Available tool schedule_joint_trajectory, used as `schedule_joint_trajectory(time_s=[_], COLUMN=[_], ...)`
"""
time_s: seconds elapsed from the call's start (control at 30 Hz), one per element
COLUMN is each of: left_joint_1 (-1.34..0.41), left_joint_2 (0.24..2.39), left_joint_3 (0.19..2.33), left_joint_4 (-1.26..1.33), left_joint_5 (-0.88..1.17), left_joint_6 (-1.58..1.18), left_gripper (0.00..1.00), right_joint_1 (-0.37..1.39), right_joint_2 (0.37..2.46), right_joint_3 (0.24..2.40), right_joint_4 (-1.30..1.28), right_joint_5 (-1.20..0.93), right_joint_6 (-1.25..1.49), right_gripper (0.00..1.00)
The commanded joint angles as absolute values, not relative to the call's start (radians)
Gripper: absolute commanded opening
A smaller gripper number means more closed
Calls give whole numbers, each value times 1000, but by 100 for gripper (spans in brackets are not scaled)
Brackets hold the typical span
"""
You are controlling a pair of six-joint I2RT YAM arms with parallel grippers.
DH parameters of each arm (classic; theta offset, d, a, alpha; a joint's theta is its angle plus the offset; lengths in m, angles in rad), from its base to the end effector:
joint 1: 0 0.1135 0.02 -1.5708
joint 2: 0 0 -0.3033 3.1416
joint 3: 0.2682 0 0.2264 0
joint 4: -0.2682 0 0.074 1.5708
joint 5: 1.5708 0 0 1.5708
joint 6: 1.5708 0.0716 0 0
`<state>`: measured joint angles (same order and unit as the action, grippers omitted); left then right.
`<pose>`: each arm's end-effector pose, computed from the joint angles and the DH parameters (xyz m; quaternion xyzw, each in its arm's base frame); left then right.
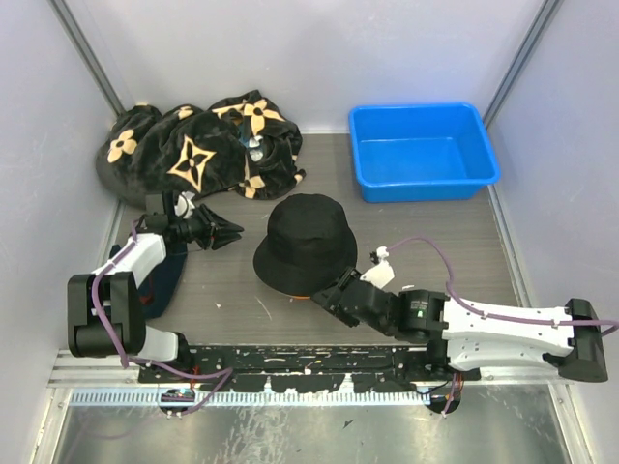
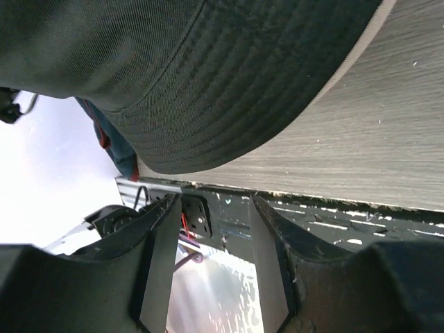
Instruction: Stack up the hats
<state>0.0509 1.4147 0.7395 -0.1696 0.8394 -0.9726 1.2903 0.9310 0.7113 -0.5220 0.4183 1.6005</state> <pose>0.2640 -0.0399 0.2324 -0.2919 0.8152 -0.4854 0.1210 0.0744 0.1532 0.2736 0.2209 0.8717 0.3671 0.2378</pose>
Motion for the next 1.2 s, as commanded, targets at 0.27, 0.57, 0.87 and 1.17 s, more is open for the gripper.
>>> schedule_joint_trajectory(time_s=[0.27, 0.57, 0.87, 1.17], left_joint_1=[54, 55, 54, 54], left_joint_2=[1412, 1434, 1453, 1468], left_joint_3=[736, 752, 758, 763], left_joint_4=[-173, -178, -191, -200], left_joint_5=[931, 949, 959, 965], left_joint_6=[-950, -934, -913, -901], left_gripper=[35, 35, 35, 35], right_joint_1=[1488, 1492, 1494, 1494], right_joint_2=[902, 898, 889, 891], right_joint_3=[626, 598, 595, 575], right_joint_4=[-429, -480, -550, -567], right_joint_5=[888, 939, 1003, 1022], right_joint_6=[1851, 1915, 1956, 1990], right_gripper=[50, 50, 42, 42])
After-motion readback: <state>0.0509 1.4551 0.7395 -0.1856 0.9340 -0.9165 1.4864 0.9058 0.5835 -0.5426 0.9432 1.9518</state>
